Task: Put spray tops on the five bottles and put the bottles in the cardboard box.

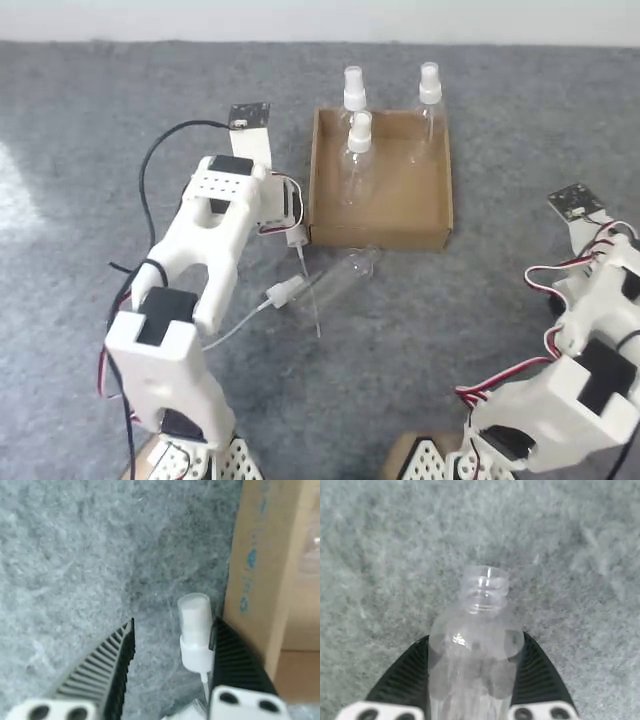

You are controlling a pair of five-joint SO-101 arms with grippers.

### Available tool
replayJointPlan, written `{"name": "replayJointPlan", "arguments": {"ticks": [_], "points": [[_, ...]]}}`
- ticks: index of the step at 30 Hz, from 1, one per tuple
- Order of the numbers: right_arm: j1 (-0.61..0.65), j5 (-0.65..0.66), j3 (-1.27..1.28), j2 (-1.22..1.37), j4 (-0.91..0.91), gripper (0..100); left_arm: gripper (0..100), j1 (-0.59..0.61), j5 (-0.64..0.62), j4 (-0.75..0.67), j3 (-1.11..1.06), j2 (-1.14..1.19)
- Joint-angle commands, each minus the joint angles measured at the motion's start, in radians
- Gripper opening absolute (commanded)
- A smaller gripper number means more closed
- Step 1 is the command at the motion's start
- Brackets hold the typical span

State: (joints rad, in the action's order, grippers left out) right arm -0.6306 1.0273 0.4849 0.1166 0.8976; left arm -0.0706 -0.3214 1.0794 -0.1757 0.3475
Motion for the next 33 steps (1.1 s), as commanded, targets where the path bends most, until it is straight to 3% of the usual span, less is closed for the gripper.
{"name": "replayJointPlan", "arguments": {"ticks": [1, 6, 16, 22, 30, 33], "points": [[-0.015, -0.011, -0.005, -0.028, -0.008, 1.1, 23, 0.003, 0.009, -0.025, 0.068, 0.008], [-0.016, -0.009, -0.005, -0.028, -0.008, 1.1, 22, 0.011, 0.038, -0.021, 0.081, 0.064], [-0.019, -0.012, -0.003, -0.028, -0.007, 1.1, 1, 0.043, 0.140, 0.011, 0.102, 0.078], [-0.019, -0.012, -0.003, -0.028, -0.007, 1.1, 1, 0.112, 0.169, 0.044, 0.237, 0.078], [-0.019, -0.014, 0.006, -0.036, 0.030, 1.5, 1, 0.129, 0.253, 0.405, 0.694, 0.078], [-0.019, -0.038, 0.006, -0.036, 0.042, 6.9, 1, 0.124, 0.293, 0.549, 0.794, 0.087]]}}
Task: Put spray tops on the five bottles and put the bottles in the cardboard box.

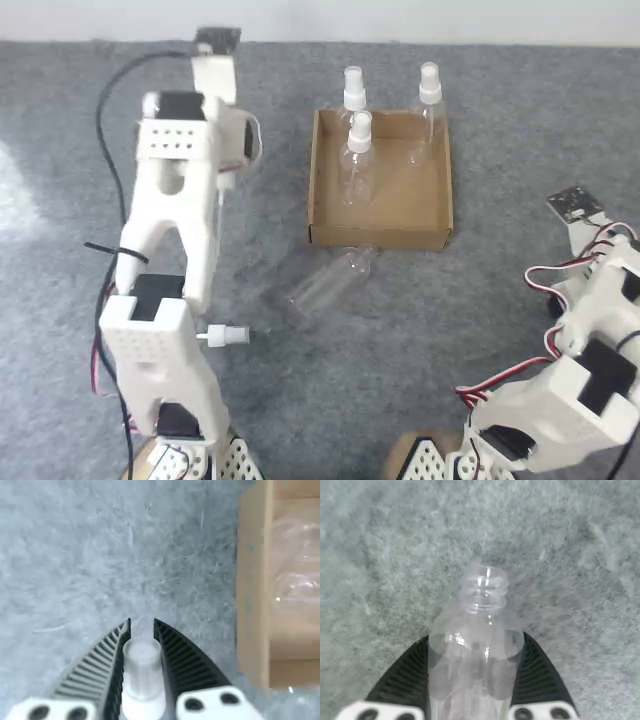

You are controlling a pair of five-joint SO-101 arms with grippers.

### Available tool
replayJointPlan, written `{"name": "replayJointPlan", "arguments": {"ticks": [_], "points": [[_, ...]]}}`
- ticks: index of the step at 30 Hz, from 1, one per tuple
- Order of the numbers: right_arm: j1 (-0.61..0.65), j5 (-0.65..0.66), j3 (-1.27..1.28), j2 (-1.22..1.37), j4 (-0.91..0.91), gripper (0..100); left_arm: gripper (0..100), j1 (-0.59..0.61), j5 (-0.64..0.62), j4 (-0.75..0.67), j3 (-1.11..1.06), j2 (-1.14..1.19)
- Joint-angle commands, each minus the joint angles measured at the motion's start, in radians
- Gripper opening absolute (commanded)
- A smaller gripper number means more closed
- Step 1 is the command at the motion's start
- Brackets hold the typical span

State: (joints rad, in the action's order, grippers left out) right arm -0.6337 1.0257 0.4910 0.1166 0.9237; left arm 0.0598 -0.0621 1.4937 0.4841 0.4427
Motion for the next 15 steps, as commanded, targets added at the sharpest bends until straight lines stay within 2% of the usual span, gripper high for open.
{"name": "replayJointPlan", "arguments": {"ticks": [1, 4, 10, 13, 15], "points": [[-0.016, -0.064, -0.002, -0.036, 0.013, 8.4, 1, -0.005, 0.041, 0.158, 0.127, -0.003], [-0.015, -0.127, -0.003, -0.036, 0.019, 9.8, 1, 0.015, 0.074, 0.127, 0.019, 0.031], [-0.010, -0.272, -0.012, -0.038, 0.024, 10.6, 1, 0.026, 0.126, -0.054, -0.239, 0.075], [-0.015, -0.307, -0.021, -0.038, 0.031, 16.6, 2, 0.015, 0.130, -0.112, -0.315, 0.081], [-0.015, -0.299, -0.021, -0.038, 0.044, 21.5, 6, 0.009, 0.137, -0.141, -0.351, 0.086]]}}
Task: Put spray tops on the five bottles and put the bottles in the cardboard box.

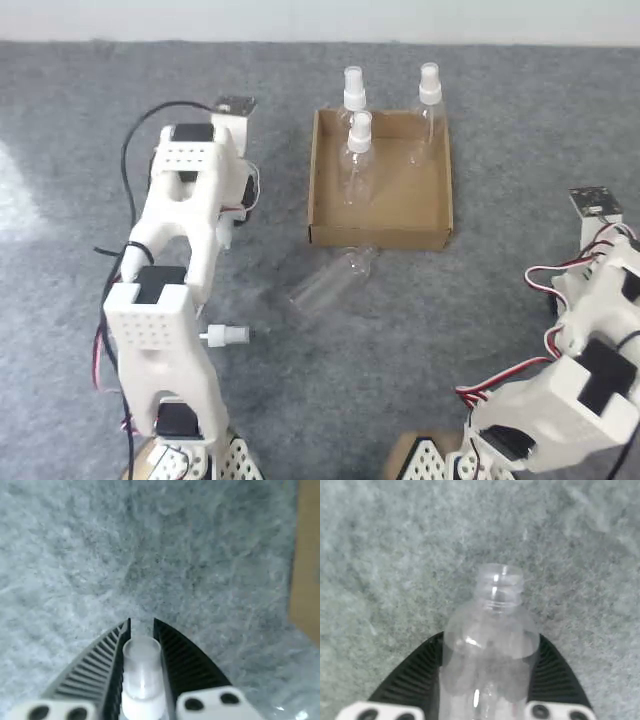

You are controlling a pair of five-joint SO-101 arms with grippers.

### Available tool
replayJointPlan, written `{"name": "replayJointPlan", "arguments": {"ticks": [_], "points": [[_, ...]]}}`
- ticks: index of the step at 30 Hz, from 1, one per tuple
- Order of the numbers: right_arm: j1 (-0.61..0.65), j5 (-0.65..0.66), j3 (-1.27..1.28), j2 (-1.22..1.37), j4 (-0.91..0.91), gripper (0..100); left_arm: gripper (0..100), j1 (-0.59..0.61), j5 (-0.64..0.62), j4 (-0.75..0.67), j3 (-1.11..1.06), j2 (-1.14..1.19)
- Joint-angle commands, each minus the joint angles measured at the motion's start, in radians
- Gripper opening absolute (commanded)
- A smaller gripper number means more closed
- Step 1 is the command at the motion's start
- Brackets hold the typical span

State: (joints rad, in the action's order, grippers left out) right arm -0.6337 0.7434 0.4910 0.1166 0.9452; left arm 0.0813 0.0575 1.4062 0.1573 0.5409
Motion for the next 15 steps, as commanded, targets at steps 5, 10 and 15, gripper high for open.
{"name": "replayJointPlan", "arguments": {"ticks": [5, 10, 15], "points": [[-0.013, 0.035, -0.021, -0.038, 0.059, 25.3, 12, -0.006, 0.038, -0.083, -0.053, -0.012], [-0.015, 0.040, -0.021, -0.038, 0.059, 25.3, 13, -0.005, 0.038, -0.069, -0.056, -0.020], [-0.015, 0.037, -0.043, -0.039, 0.062, 25.4, 12, -0.005, 0.064, -0.051, -0.056, -0.025]]}}
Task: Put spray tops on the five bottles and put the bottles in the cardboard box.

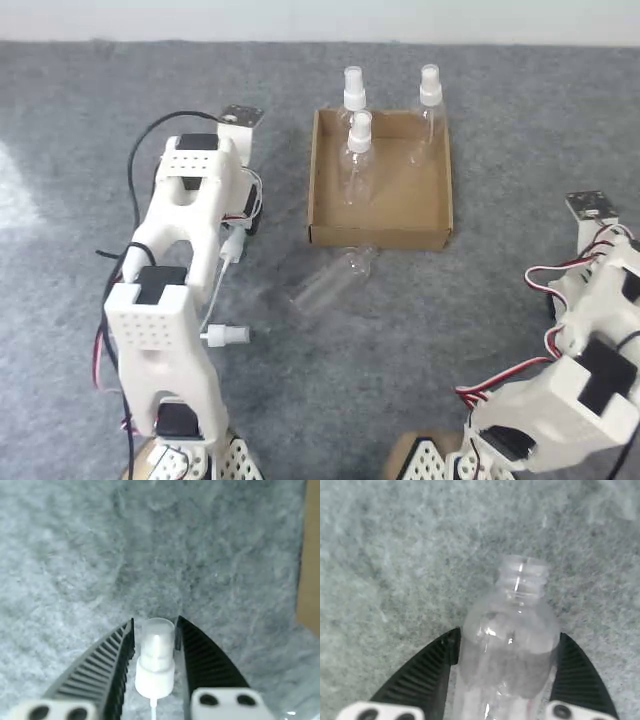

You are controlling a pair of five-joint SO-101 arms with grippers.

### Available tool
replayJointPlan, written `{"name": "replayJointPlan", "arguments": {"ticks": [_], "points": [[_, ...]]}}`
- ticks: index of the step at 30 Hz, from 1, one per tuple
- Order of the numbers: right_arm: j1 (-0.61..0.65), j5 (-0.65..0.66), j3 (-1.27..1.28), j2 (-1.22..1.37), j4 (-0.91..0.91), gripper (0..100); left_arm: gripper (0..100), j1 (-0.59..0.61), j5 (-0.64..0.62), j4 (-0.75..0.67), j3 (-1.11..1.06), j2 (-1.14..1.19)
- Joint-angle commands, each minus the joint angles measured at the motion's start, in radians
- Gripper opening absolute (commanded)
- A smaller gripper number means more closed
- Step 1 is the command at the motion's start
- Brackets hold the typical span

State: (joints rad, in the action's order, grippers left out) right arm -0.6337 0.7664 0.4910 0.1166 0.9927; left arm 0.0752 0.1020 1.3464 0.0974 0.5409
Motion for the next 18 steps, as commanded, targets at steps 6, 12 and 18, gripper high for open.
{"name": "replayJointPlan", "arguments": {"ticks": [6, 12, 18], "points": [[-0.015, 0.014, -0.109, -0.039, 0.082, 25.4, 12, 0.020, 0.020, -0.025, -0.039, -0.061], [-0.010, 0.020, -0.114, -0.039, 0.082, 25.5, 12, 0.018, 0.023, -0.110, -0.182, -0.195], [-0.008, 0.020, -0.114, -0.039, 0.082, 25.6, 10, -0.018, 0.020, -0.192, -0.219, -0.106]]}}
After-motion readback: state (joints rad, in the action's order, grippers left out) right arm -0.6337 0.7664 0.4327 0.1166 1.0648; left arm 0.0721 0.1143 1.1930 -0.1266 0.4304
